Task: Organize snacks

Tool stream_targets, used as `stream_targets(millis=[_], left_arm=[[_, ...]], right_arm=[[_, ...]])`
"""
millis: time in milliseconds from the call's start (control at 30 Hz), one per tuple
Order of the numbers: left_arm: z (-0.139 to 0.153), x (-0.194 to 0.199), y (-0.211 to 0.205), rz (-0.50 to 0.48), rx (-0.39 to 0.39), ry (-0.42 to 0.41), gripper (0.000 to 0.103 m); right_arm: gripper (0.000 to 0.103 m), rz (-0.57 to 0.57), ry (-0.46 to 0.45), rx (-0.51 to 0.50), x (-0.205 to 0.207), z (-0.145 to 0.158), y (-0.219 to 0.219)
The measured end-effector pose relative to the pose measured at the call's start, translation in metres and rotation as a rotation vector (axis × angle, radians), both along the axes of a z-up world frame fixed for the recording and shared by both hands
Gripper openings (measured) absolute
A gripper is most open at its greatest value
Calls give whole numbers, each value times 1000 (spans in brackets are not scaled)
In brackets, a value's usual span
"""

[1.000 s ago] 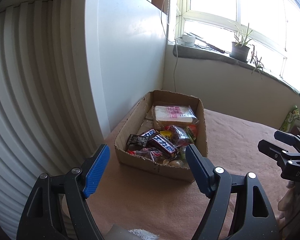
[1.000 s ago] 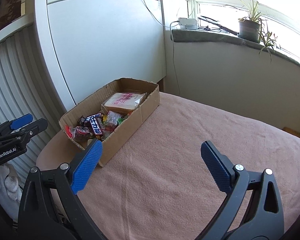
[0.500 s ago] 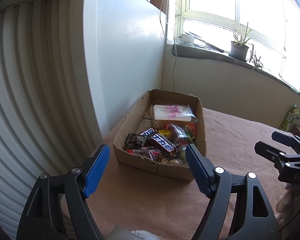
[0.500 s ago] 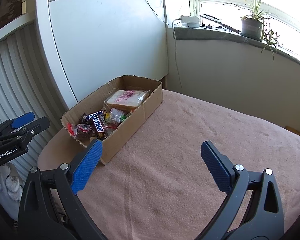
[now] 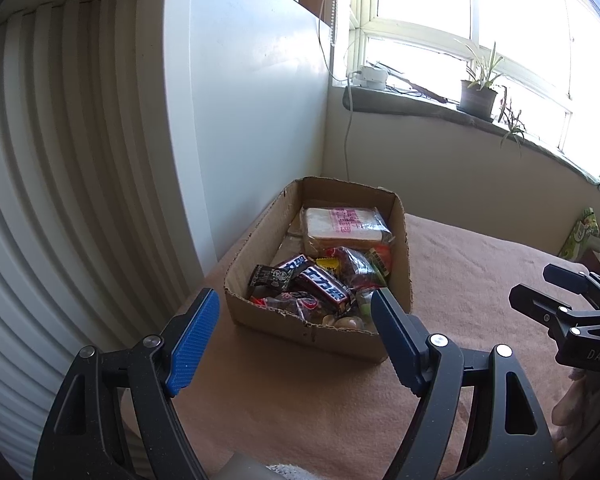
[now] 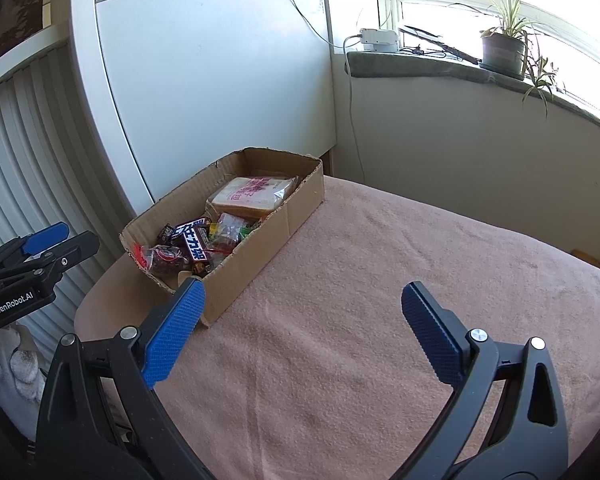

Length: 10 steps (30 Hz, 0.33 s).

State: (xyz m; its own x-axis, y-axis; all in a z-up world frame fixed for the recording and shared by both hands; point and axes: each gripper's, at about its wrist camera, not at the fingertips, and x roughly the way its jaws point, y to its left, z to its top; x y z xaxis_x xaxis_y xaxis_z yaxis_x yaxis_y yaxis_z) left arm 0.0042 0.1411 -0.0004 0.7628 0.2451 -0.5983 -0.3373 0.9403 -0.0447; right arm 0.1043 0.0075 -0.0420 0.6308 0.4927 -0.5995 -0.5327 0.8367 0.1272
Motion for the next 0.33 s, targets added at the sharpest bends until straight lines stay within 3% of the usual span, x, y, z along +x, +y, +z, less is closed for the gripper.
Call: stream_targets(millis=[333], left_arm=[[-4,1,-3,-2,9,7,78]], right_arm=[[101,-2,10,4,0,-2,-2]])
